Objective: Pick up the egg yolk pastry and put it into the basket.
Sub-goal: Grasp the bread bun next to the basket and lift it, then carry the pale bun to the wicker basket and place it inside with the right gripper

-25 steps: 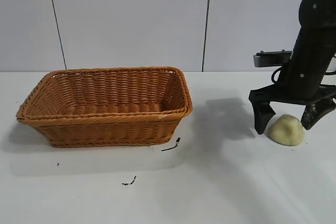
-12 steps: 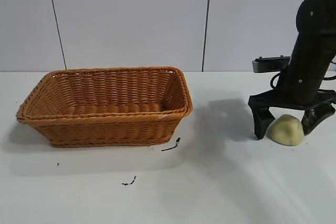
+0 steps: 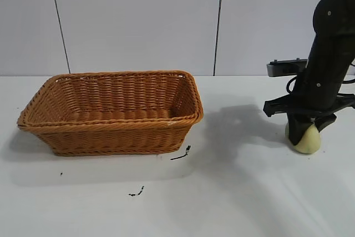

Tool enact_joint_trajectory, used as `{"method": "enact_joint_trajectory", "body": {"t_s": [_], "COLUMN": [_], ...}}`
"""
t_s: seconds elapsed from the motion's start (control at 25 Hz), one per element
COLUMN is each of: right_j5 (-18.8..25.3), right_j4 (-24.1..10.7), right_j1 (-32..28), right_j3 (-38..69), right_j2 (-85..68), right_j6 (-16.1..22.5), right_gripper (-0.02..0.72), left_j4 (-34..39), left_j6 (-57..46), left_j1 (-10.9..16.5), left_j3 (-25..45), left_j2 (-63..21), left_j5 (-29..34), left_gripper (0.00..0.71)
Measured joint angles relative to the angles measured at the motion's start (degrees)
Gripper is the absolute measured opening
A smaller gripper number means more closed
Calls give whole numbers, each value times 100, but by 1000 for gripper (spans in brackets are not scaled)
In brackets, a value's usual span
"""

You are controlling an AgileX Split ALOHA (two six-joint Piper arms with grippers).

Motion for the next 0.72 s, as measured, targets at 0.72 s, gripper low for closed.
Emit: {"method": "enact_joint_trajectory", "body": {"t_s": [0.72], "right_j5": [1971], "right_j4": [51], "right_j1": [42], "right_j3": [-2453], "right_j2": [-903], "right_j6": [0], "right_gripper": [123], "left_j4": [0], "left_j6": [0], "left_j1": [0], "left_j3": [0], "left_j2": [0], "left_j5": [0], "left_gripper": [696]}}
